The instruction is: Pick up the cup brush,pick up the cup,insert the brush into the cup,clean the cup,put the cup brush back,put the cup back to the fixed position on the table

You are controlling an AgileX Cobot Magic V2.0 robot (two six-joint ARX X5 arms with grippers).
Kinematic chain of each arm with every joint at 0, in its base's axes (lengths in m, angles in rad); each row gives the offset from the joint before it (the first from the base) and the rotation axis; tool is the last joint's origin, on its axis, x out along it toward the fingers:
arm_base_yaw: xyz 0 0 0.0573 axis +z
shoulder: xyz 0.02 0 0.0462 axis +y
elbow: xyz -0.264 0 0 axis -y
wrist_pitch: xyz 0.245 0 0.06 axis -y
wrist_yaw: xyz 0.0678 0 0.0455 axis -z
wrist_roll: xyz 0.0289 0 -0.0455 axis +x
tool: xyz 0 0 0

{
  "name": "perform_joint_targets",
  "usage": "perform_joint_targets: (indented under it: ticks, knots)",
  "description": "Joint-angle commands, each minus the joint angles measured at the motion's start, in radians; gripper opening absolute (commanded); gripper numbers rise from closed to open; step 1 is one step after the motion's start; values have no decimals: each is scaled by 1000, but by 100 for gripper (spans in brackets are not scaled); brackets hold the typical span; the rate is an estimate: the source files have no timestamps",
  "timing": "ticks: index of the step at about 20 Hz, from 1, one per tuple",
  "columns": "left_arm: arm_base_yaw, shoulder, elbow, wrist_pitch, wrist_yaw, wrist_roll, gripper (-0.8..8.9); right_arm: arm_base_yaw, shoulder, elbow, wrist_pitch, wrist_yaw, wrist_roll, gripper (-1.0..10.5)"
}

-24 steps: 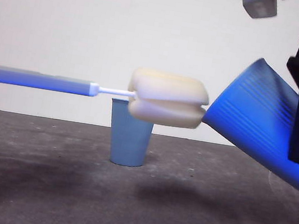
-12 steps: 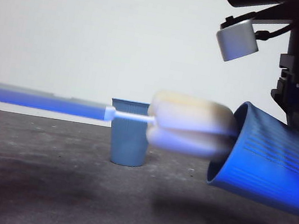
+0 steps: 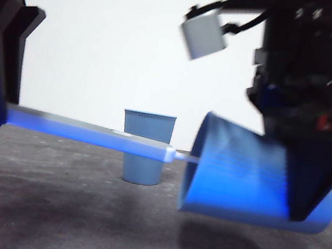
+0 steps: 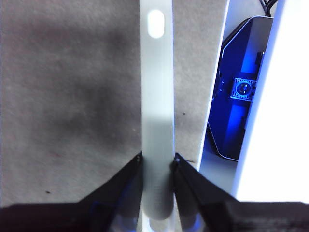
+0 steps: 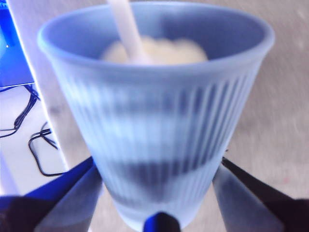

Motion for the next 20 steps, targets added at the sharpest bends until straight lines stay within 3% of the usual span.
perform_joint_targets:
  ticks: [1,7,14,20]
  knots:
    - [-3,0,28,26,24,10,-9,29,39,11,31,-7,2,-17]
    - [-1,0,29,24,45,6,-9,56,56,52,43,-27,26,-17]
    - [71,-30,29,-111,-6,-9,-9,55,55,53,-12,-8,47,-17]
    - [154,-180,28,-272,-59,-2,-9,55,55,53,-2,-8,45,-17]
